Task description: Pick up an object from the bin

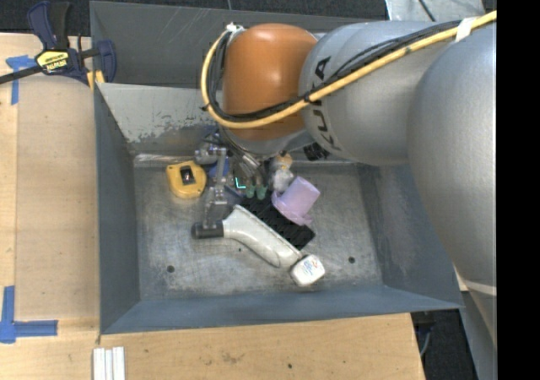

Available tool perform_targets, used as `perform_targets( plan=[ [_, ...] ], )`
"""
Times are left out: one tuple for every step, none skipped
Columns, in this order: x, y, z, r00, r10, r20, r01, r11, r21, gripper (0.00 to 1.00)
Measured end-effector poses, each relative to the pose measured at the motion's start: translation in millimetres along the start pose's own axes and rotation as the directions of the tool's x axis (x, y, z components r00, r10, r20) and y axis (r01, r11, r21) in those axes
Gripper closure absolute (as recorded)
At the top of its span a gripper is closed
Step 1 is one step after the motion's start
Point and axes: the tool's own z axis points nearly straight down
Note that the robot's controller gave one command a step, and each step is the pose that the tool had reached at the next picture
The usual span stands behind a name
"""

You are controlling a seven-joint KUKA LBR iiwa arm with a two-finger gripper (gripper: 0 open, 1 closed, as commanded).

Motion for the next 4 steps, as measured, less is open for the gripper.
perform_targets(
  plan=[
    [-2.0, -1, -4, 1.000, 0.002, 0.008, -0.002, 1.000, -0.001, 0.00],
    [-20.2, -12, 10, 0.999, 0.043, 0.011, -0.043, 0.999, -0.003, 0.00],
    [-20.9, -47, 52, 0.971, 0.239, 0.014, -0.239, 0.971, -0.008, 0.00],
    [-17.2, -51, 69, 0.978, 0.208, 0.019, -0.208, 0.978, -0.010, 0.00]
  ],
)
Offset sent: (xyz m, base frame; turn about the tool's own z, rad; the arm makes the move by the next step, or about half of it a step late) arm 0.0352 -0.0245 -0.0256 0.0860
